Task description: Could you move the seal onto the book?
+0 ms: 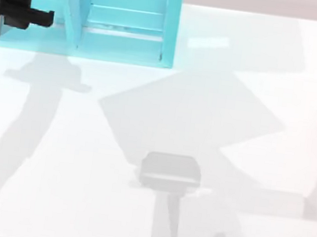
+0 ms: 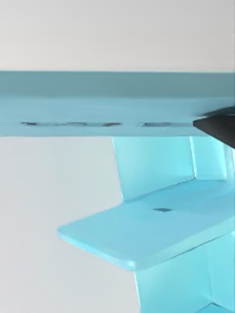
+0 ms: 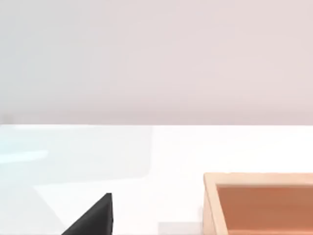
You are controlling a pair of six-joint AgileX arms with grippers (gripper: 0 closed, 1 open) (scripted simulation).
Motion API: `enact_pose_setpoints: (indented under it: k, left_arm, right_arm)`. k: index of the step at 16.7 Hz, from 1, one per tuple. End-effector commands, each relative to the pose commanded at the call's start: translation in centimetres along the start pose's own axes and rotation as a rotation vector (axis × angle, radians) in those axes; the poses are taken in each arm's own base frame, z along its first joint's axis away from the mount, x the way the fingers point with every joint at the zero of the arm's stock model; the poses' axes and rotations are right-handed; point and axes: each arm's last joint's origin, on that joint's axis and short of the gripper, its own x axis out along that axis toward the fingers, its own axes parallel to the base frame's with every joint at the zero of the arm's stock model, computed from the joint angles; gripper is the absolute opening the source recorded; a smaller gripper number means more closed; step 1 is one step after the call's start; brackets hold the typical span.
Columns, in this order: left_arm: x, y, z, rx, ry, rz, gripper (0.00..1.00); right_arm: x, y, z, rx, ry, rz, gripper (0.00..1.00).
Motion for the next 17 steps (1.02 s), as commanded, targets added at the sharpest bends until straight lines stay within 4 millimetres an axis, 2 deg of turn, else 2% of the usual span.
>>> enact_pose_setpoints:
  k: [5,10,14,17]
  left_arm:
    - [1.3,-5.0,-0.2,-0.316,0.121,-0.030,0.00]
    - [2.0,-11.7,-1.9,-0.654,0.276,0.040,0.00]
    - [1.6,-17.7,-3.9,-0.901,0.332,0.165,0.00]
    - [0.6,-22.0,-5.5,-1.072,0.305,0.256,0.00]
  right_arm:
    - [0.0,0.0,0.0,0.000,0.000,0.000,1.00]
    - [0.0,0.0,0.0,0.000,0.000,0.000,1.00]
    - [0.0,0.0,0.0,0.000,0.000,0.000,1.00]
    - [0.0,0.0,0.0,0.000,0.000,0.000,1.00]
